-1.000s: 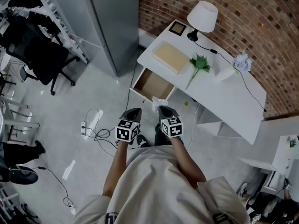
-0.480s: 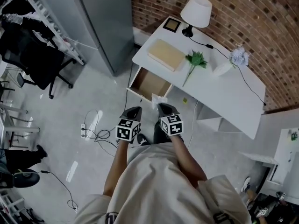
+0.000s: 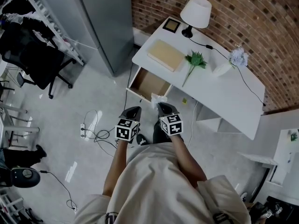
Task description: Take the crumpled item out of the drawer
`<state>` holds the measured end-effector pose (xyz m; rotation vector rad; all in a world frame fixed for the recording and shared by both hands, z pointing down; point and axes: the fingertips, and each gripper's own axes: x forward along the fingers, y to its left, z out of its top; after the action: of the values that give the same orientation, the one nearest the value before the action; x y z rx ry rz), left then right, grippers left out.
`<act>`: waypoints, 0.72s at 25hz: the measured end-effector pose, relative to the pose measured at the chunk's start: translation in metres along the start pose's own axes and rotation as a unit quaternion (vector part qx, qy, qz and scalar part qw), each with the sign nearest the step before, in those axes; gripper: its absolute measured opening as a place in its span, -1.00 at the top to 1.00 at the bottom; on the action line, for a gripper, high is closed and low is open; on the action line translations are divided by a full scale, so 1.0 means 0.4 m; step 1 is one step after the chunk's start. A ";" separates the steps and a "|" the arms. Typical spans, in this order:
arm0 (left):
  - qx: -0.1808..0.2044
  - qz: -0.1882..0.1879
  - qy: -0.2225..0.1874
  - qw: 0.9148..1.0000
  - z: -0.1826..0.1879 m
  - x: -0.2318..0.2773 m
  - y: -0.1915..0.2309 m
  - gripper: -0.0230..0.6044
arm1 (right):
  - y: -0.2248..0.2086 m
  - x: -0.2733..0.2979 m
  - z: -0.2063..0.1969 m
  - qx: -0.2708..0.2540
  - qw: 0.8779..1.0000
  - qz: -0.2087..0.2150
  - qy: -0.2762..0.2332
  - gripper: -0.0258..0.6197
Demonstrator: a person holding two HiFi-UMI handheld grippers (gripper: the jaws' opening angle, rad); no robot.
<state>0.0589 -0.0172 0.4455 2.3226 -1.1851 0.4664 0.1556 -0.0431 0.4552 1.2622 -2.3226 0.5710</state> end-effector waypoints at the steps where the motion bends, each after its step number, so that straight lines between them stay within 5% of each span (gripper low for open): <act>1: 0.000 0.001 -0.001 1.000 0.001 -0.001 0.001 0.88 | 0.001 0.000 0.002 -0.001 1.000 0.001 -0.002 0.82; 18: -0.005 0.009 0.008 1.000 -0.012 -0.009 0.019 0.88 | 0.014 0.009 0.015 -0.004 1.000 -0.001 -0.015 0.82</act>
<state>0.0501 -0.0159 0.4497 2.2973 -1.1986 0.4823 0.1481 -0.0460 0.4512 1.2772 -2.3456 0.5449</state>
